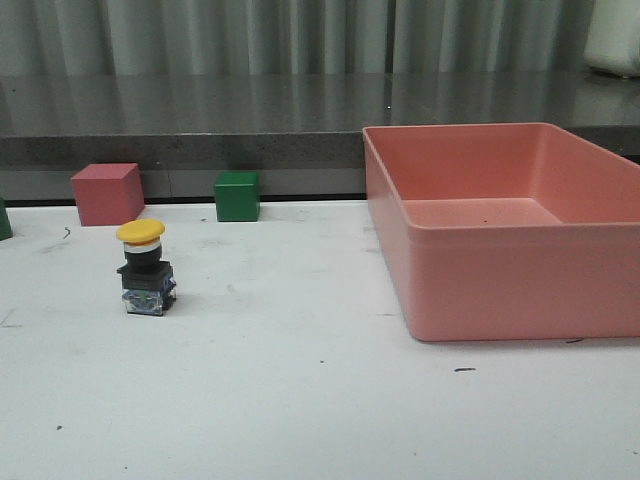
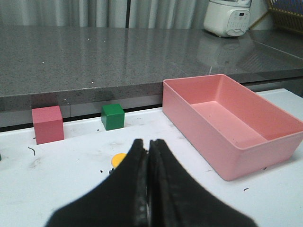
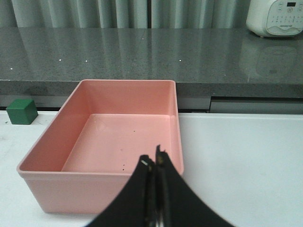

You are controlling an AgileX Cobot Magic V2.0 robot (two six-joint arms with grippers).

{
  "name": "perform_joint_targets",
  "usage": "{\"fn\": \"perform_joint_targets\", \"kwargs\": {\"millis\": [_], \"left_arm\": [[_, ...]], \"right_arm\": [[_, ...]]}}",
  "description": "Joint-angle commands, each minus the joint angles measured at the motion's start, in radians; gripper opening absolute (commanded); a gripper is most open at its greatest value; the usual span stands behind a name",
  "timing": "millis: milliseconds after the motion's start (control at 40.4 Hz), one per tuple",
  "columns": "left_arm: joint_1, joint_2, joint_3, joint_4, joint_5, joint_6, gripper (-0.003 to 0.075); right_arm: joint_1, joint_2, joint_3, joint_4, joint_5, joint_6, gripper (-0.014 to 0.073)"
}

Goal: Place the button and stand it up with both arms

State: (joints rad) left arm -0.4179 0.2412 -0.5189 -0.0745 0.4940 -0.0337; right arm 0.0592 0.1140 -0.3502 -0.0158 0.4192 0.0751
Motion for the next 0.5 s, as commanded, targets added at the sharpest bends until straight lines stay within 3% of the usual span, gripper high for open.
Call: {"fn": "perform_joint_targets", "kwargs": {"millis": [0, 198, 371, 470], "left_arm": [[-0.007, 0.010, -0.012, -0.009, -0.095, -0.008, -0.0020], [0.060, -0.103, 0.149, -0.005, -0.277, -0.008, -0.0020], [0.203, -0.275, 0.315, -0.005, -0.288, -0.008, -0.0020], [0.270, -0.263, 0.382, -0.005, -0.311, -0.008, -0.0020]], "right_arm": [[-0.007, 0.011, -0.022, -0.014, -0.083, -0.005, -0.0061], [-0.007, 0.011, -0.022, -0.014, -0.083, -0.005, -0.0061], [-0.007, 0.011, -0.022, -0.014, -0.083, -0.005, -0.0061], [-0.007, 0.011, -0.022, -0.014, -0.083, -0.005, -0.0061]]}}
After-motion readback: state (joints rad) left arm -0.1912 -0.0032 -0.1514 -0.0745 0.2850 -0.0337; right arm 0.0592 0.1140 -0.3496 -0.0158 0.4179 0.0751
